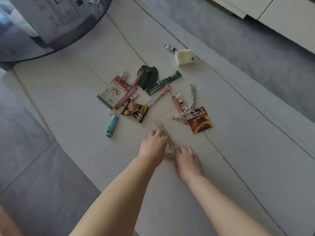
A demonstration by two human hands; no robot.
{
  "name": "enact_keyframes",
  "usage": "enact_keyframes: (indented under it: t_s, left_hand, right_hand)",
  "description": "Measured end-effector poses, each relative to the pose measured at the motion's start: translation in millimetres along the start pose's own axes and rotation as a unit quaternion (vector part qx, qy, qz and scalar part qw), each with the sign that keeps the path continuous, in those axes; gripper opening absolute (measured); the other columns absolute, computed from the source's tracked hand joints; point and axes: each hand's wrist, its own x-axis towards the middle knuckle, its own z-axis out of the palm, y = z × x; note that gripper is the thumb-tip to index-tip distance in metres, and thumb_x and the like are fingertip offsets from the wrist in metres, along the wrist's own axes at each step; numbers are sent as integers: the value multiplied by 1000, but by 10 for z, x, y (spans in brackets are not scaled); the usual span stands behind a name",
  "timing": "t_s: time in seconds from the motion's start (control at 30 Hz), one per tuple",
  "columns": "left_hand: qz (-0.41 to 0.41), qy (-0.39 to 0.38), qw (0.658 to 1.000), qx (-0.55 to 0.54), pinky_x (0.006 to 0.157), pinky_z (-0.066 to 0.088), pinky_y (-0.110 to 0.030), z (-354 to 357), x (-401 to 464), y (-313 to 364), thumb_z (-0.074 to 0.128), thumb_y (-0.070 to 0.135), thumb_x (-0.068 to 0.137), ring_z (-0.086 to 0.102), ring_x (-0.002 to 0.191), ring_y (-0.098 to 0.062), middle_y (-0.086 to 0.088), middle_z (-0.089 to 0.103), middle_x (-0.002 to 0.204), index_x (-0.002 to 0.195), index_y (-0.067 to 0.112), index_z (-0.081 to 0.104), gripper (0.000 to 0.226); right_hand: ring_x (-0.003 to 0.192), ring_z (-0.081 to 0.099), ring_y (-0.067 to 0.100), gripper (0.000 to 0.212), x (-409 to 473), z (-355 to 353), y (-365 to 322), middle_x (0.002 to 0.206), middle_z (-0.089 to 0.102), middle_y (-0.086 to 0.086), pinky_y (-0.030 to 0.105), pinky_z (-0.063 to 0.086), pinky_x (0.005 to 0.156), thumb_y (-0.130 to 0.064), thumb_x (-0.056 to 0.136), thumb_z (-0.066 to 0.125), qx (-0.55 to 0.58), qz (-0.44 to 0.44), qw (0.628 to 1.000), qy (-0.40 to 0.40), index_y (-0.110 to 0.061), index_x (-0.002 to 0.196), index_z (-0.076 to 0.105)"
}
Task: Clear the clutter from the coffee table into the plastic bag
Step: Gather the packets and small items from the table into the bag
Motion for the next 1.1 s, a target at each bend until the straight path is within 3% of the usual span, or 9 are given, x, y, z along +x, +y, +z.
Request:
enact_keyframes:
  t_s: [0.13, 0.23, 0.3, 0.37, 0.47, 0.53, 0.8, 0.93, 1.1]
  left_hand:
    - [46, 65, 996, 38, 83, 46, -34, 89, 203, -7, 64, 7, 81, 41, 123, -28, -6, 41, 135, 120, 20, 57, 42]
    - [62, 92, 988, 107, 54, 47, -27, 74, 331, -22, 91, 16, 37, 60, 79, -24, -1, 59, 87, 70, 21, 63, 44]
    - [75, 117, 982, 131, 52, 45, -25, 100, 424, -53, 93, 21, 22, 58, 67, -21, 3, 58, 73, 59, 23, 61, 50]
    - [81, 98, 982, 142, 58, 45, -27, 31, 448, -20, 95, 26, 26, 57, 72, -19, 4, 58, 74, 66, 24, 63, 51]
    - [78, 63, 981, 164, 85, 40, -30, 53, 462, 30, 77, 25, 77, 50, 105, -22, 1, 57, 108, 109, 18, 55, 40]
    - [73, 60, 982, 162, 91, 36, -31, 52, 472, 26, 66, 23, 88, 46, 112, -23, -1, 54, 116, 116, 16, 51, 33]
    - [-22, 117, 989, -83, 71, 43, -36, -220, 691, 218, 44, 13, 98, 56, 95, -29, -8, 55, 105, 107, 11, 44, 10]
    - [-69, 102, 984, -129, 75, 43, -38, -323, 884, 329, 48, 31, 97, 53, 108, -30, -11, 51, 120, 141, 12, 30, 51]
    - [-91, 95, 979, -156, 69, 44, -37, -319, 1064, 400, 63, 26, 89, 53, 103, -31, -11, 45, 118, 129, 19, 40, 47]
  right_hand:
    - [119, 42, 26, 30, 118, 121, 46, 126, 48, 3, 34, 37, 94, -16, 96, 46, -5, -2, 999, 48, -20, 126, 47]
    - [118, 44, 27, 30, 148, 100, 114, 123, 51, 5, 35, 37, 95, -15, 96, 43, -20, -22, 999, 35, -19, 126, 48]
    - [118, 45, 28, 28, 142, 38, 168, 122, 52, 7, 36, 38, 95, -13, 95, 43, -34, -26, 999, 24, -16, 122, 50]
    - [118, 45, 28, 26, 135, -54, 244, 123, 52, 7, 35, 38, 95, -11, 94, 43, -47, -14, 999, 15, -14, 118, 50]
    - [116, 45, 25, 25, 139, -217, 397, 123, 51, 5, 33, 38, 95, -15, 92, 47, -46, 13, 999, 16, -15, 117, 45]
    - [113, 44, 24, 26, 151, -319, 490, 121, 49, 5, 32, 39, 93, -17, 92, 47, -44, 18, 999, 27, -15, 118, 46]
    - [107, 52, 29, 26, 346, -714, 582, 119, 49, 8, 36, 36, 93, -23, 91, 48, 17, 108, 989, 104, -14, 116, 46]
    - [100, 57, 34, 45, 480, -792, 625, 123, 42, 9, 36, 42, 91, -30, 89, 55, 46, 150, 983, 97, -22, 131, 41]
    - [109, 57, 35, 60, 682, -704, 683, 141, 29, 8, 39, 45, 91, -22, 91, 53, 47, 131, 989, 58, -35, 143, 28]
